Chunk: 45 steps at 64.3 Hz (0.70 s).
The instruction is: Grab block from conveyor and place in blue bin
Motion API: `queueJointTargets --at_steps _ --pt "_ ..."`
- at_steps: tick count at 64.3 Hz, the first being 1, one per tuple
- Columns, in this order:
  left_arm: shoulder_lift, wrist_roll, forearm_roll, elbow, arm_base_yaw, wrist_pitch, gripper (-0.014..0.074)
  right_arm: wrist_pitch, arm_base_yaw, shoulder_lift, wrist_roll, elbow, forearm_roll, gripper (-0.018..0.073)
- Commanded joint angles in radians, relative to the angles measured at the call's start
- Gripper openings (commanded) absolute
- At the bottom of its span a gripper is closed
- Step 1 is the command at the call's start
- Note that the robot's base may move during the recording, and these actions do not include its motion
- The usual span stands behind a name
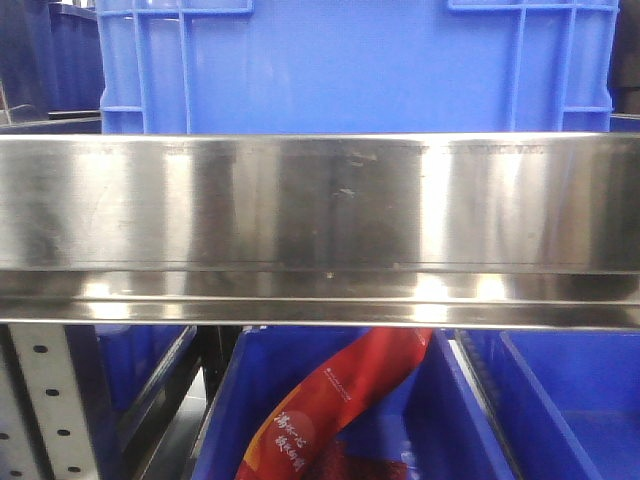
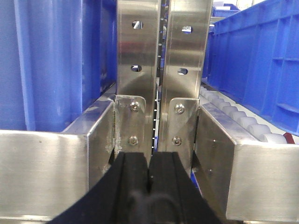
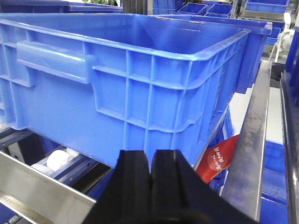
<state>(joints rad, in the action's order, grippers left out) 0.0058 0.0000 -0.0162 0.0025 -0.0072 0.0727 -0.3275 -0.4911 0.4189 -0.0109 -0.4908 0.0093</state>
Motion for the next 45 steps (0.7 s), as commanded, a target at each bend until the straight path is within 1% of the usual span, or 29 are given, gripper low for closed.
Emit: queueJointTargets --at_steps 1,6,10,15,19,26,29,36,41,45 --pt "-0.006 -0.007 0.001 -0.003 0.002 -0.014 -0.0111 0.023 0.000 -0.006 0.004 0.001 -0.009 -0.0162" --pt "-0.006 -0.007 0.001 -0.003 0.002 -0.014 -0.0111 0.025 0.000 -0.006 0.004 0.001 -0.009 -0.0162" --pt "-0.006 -0.007 0.001 -0.003 0.002 -0.014 -0.0111 0.031 0.000 -0.006 0.004 0.005 0.015 -0.0162" --pt "-0.006 -0.007 0.001 -0.003 0.002 -0.014 -0.0111 0.043 0.017 -0.012 0.004 0.005 0.017 -0.0162" --pt "-0.006 -0.007 0.001 -0.003 0.002 -0.014 -0.0111 0.046 0.053 -0.030 0.004 0.005 0.017 -0.0162" --pt "-0.006 -0.007 0.001 -0.003 0.002 -0.014 -0.0111 0.054 0.148 -0.077 0.004 0.030 0.020 -0.0162" --pt "-0.006 -0.007 0.001 -0.003 0.002 -0.014 -0.0111 0.064 0.199 -0.104 0.004 0.054 0.032 -0.0162" --pt "-0.006 -0.007 0.001 -0.003 0.002 -0.014 -0.0111 0.112 0.302 -0.183 0.004 0.142 0.059 -0.0162" --pt "-0.006 -0.007 0.001 -0.003 0.002 -0.014 -0.0111 0.150 0.354 -0.247 0.004 0.218 0.066 -0.0162" --pt "-0.006 -0.007 0.001 -0.003 0.002 -0.014 -0.0111 0.178 0.379 -0.291 0.004 0.278 0.066 -0.0162"
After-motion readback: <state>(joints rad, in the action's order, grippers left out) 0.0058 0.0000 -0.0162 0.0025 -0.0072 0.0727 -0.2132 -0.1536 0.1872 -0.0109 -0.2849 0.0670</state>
